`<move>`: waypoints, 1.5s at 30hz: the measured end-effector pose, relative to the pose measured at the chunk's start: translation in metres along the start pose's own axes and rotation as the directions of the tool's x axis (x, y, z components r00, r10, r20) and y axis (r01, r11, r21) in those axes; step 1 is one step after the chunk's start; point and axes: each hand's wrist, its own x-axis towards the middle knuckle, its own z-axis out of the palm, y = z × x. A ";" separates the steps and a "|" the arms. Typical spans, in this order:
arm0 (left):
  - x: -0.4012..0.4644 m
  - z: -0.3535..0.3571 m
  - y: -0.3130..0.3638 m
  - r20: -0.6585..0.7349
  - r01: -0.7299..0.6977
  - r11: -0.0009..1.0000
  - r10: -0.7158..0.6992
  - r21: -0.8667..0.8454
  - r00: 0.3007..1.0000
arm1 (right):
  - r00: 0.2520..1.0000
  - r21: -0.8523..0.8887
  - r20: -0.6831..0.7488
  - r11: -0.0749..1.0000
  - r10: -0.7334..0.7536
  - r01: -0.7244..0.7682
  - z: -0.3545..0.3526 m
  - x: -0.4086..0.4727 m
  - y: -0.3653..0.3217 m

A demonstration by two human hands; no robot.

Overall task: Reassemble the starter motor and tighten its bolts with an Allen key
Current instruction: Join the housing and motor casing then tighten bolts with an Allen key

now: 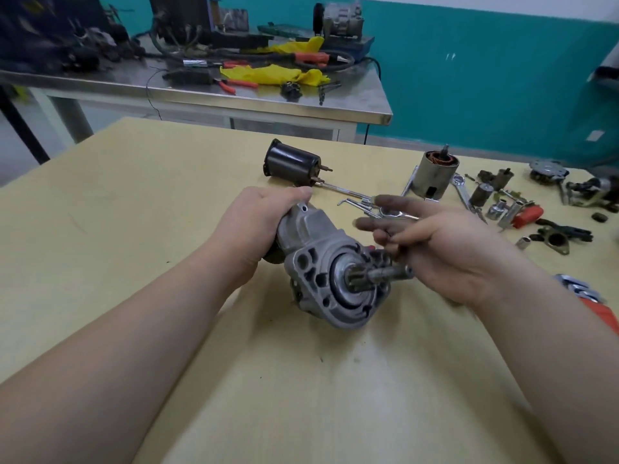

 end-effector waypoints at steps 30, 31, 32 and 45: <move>0.014 0.001 -0.020 0.275 -0.253 0.934 0.182 0.251 0.944 | 0.644 -0.495 0.340 0.452 -0.685 0.742 0.050 0.006 0.010; 0.016 0.001 -0.022 0.257 -0.232 0.945 0.170 0.231 0.951 | 0.642 -0.463 0.318 0.477 -0.697 0.747 0.049 0.008 0.012; 0.020 0.001 -0.025 0.221 -0.192 0.955 0.142 0.226 0.965 | 0.639 -0.440 0.303 0.490 -0.707 0.752 0.049 0.009 0.013; 0.020 0.000 -0.028 0.267 -0.211 0.966 0.166 0.150 0.949 | 0.669 -0.520 0.269 0.480 -0.693 0.707 0.058 0.009 0.027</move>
